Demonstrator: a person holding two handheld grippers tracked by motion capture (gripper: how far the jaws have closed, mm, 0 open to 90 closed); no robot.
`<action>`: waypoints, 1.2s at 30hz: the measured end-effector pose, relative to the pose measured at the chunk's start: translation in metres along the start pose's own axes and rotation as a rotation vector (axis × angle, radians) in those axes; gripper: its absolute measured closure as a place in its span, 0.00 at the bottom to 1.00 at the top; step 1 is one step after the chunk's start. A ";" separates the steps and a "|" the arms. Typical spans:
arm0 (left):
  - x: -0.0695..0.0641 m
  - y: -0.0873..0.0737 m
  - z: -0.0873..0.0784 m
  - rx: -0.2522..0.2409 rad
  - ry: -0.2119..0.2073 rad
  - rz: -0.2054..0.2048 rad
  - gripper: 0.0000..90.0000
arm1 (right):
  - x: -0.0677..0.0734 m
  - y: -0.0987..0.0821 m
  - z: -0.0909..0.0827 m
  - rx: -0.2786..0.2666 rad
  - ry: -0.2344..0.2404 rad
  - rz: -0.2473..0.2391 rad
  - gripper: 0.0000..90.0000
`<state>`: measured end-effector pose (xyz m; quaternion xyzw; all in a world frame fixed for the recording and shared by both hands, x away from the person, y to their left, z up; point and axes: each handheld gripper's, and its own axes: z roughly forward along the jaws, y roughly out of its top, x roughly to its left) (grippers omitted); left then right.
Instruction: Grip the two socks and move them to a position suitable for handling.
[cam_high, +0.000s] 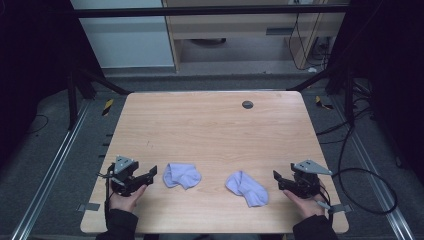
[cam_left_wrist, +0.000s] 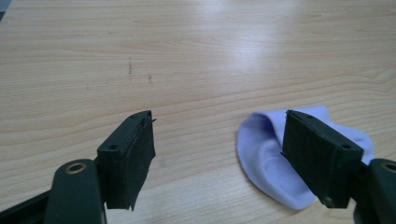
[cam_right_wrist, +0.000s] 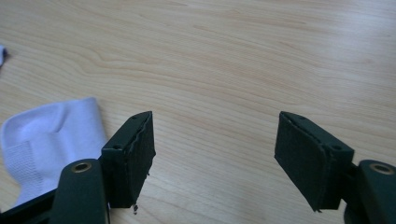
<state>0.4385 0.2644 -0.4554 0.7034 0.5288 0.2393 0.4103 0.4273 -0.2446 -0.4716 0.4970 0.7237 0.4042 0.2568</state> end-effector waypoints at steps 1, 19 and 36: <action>-0.002 0.000 0.000 -0.001 -0.002 0.004 0.27 | 0.002 0.000 0.000 -0.005 0.004 -0.005 0.32; -0.050 0.003 -0.002 -0.013 -0.103 0.086 0.32 | 0.020 0.009 -0.011 -0.055 0.041 -0.056 0.34; -0.105 0.031 0.026 -0.008 -0.155 0.138 0.33 | 0.039 0.016 -0.010 -0.022 0.092 -0.096 0.33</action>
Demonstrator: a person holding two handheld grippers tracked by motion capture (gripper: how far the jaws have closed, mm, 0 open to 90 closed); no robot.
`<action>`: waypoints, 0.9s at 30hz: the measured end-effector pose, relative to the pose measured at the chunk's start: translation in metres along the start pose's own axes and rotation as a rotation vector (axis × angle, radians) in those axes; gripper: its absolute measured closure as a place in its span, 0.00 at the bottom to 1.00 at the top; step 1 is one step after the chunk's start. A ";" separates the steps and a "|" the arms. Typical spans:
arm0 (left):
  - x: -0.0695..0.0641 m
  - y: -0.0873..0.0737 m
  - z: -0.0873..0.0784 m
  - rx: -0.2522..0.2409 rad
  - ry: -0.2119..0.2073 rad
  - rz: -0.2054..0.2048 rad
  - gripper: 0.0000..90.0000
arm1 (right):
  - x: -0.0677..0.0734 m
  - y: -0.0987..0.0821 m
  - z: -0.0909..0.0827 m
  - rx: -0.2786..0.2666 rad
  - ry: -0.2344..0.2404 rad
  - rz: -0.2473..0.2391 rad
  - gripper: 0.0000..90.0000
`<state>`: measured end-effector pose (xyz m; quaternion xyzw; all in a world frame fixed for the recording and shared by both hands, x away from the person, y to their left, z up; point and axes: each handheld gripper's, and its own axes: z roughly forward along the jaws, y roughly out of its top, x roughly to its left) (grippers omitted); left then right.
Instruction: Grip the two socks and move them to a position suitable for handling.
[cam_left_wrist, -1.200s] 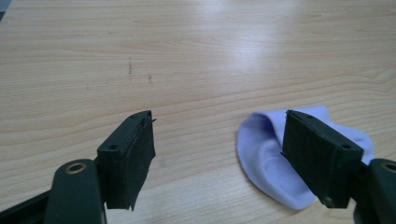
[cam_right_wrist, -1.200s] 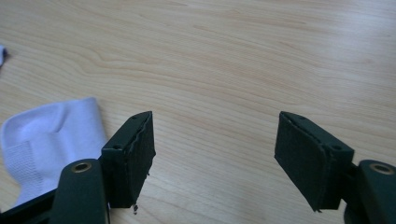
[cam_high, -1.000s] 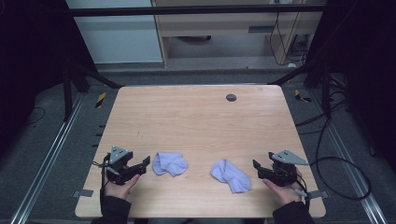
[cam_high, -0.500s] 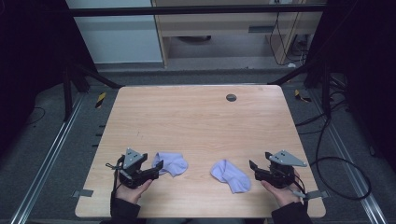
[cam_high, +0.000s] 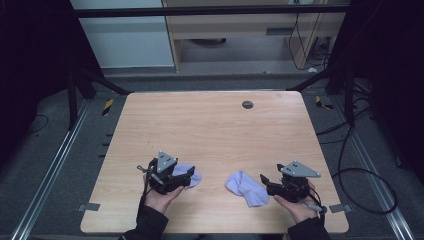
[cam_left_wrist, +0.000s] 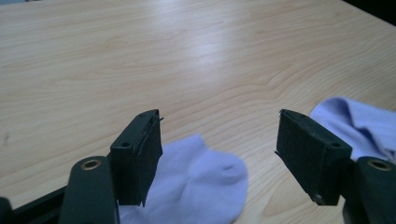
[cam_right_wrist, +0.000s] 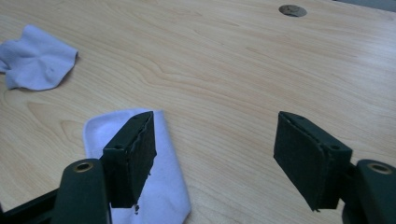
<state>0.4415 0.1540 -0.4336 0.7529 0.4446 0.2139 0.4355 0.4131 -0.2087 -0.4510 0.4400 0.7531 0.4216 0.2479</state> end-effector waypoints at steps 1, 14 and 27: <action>-0.003 0.003 0.002 0.000 -0.003 0.004 0.33 | 0.001 0.000 0.000 0.002 0.001 -0.002 0.34; -0.037 0.010 0.027 0.004 -0.052 0.015 0.35 | 0.014 -0.007 -0.002 0.024 0.060 -0.026 0.41; -0.062 -0.014 0.052 0.083 -0.065 0.076 0.45 | 0.029 -0.020 0.005 0.090 0.111 -0.046 0.52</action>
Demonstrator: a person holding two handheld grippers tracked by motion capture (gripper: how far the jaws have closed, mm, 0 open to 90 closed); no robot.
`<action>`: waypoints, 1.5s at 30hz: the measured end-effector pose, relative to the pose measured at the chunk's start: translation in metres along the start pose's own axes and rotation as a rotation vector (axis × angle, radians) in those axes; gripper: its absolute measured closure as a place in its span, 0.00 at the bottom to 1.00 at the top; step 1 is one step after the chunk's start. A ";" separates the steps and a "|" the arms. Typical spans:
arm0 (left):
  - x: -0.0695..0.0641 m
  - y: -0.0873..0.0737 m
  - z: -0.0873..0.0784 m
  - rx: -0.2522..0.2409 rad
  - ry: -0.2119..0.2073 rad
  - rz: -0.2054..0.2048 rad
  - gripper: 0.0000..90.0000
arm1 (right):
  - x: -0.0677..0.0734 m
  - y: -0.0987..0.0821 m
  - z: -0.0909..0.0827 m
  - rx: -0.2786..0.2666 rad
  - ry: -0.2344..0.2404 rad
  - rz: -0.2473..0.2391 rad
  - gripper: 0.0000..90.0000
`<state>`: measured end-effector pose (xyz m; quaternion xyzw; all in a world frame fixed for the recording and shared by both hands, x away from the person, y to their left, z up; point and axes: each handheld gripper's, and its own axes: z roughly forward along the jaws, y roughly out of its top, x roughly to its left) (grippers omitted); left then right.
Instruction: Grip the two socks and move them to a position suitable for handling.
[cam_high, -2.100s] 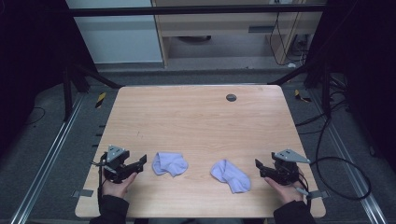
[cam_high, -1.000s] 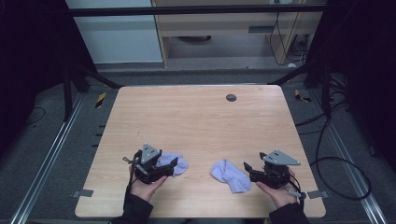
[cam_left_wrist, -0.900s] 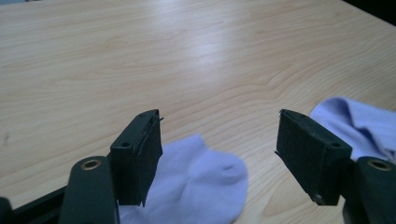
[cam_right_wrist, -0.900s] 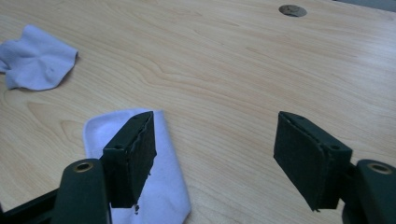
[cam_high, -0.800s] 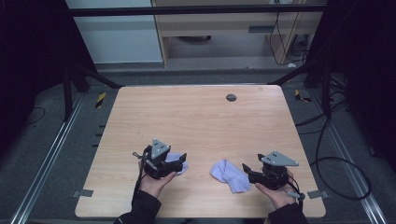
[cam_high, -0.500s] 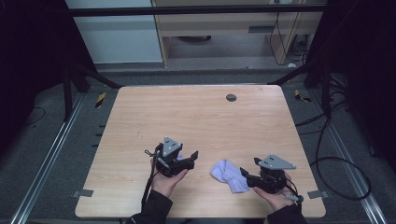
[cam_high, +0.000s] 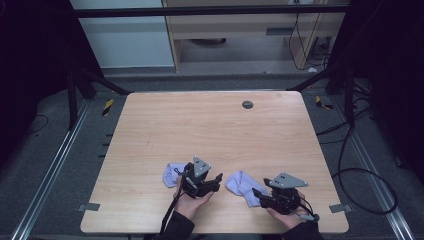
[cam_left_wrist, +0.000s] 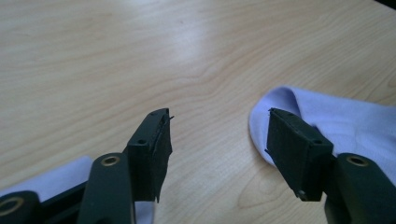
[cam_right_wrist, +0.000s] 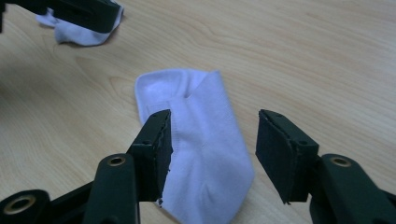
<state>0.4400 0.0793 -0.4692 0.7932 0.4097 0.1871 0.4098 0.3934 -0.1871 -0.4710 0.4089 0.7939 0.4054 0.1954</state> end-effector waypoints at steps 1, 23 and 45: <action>-0.001 -0.001 0.003 0.001 -0.009 -0.004 0.45 | 0.001 -0.001 0.000 0.001 0.003 -0.002 0.52; -0.024 -0.010 0.034 0.068 -0.047 0.014 0.64 | 0.017 -0.015 0.011 0.090 0.073 -0.038 0.64; -0.031 -0.016 0.039 0.089 -0.076 -0.012 0.94 | 0.022 -0.020 0.018 0.169 0.115 -0.057 0.82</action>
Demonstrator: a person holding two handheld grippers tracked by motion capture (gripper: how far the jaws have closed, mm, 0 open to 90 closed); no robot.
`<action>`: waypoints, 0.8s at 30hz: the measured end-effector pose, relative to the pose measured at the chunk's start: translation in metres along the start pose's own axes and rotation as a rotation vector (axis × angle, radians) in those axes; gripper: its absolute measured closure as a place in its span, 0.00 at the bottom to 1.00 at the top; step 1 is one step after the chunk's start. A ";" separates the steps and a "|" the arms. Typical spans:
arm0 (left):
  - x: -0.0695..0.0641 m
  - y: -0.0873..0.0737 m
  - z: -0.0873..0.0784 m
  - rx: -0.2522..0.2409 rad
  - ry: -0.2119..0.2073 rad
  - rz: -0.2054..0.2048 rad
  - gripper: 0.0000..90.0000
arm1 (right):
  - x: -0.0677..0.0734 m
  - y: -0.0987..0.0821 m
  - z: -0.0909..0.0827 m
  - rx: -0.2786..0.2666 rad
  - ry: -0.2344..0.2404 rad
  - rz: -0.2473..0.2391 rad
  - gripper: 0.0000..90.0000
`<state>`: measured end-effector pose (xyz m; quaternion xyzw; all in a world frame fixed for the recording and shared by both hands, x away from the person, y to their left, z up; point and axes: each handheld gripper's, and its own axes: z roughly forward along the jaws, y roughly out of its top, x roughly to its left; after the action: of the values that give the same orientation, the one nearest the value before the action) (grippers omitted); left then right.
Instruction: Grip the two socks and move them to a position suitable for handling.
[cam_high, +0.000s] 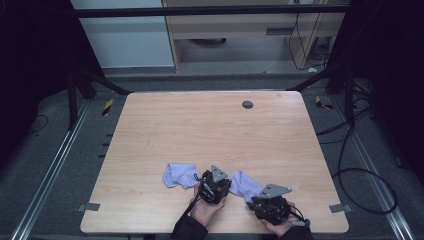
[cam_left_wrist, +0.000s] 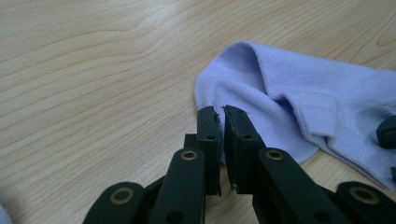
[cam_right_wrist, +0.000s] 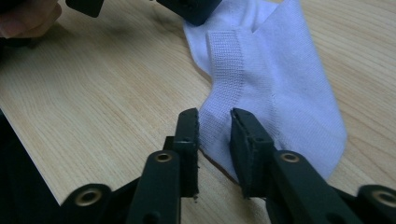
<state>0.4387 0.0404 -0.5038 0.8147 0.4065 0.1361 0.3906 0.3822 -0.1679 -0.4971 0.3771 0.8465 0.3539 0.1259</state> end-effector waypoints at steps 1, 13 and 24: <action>0.000 0.000 0.000 0.000 0.002 0.001 0.95 | 0.000 0.000 0.000 0.002 -0.001 -0.002 0.85; 0.001 -0.001 0.000 -0.007 -0.005 -0.007 0.97 | -0.004 0.009 -0.015 -0.082 -0.013 0.019 0.97; 0.001 -0.001 0.000 -0.010 -0.007 -0.009 0.98 | -0.040 0.011 -0.038 -0.259 -0.117 0.194 0.96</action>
<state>0.4395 0.0415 -0.5047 0.8114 0.4081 0.1333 0.3966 0.3973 -0.2114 -0.4645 0.4576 0.7448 0.4481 0.1876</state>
